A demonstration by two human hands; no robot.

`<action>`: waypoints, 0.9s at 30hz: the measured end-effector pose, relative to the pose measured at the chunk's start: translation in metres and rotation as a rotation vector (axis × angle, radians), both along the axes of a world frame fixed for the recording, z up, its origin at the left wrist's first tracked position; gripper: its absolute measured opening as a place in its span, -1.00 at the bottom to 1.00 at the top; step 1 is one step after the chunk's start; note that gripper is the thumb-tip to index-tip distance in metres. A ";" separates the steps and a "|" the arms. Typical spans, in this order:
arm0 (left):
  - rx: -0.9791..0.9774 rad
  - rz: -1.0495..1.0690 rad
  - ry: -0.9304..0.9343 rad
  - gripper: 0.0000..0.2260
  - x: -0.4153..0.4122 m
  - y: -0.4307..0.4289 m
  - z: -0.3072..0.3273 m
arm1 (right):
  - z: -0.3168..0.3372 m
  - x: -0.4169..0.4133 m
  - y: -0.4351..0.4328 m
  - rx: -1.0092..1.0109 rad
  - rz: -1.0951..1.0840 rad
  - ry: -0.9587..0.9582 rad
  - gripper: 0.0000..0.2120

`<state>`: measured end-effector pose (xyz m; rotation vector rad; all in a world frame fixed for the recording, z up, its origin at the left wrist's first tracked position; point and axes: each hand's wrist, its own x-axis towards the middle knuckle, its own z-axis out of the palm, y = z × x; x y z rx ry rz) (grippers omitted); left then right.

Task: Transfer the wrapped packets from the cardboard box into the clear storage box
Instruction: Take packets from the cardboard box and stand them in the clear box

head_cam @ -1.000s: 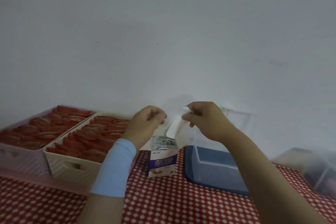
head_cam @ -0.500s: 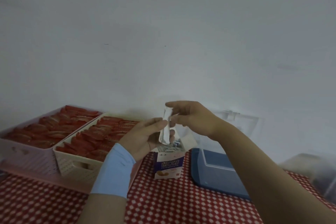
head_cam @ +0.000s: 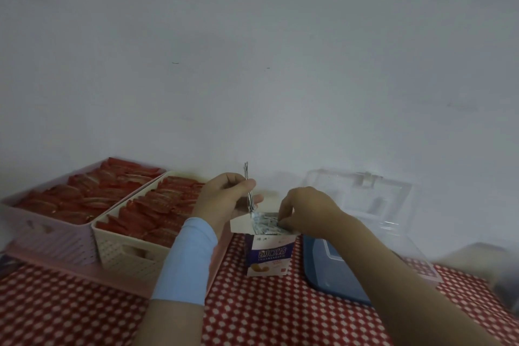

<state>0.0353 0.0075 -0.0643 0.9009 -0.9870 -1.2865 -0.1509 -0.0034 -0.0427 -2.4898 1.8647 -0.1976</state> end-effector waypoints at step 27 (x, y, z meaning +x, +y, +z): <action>-0.091 -0.111 0.031 -0.75 -0.026 0.003 0.002 | 0.020 -0.033 0.027 -0.003 0.018 -1.101 -0.86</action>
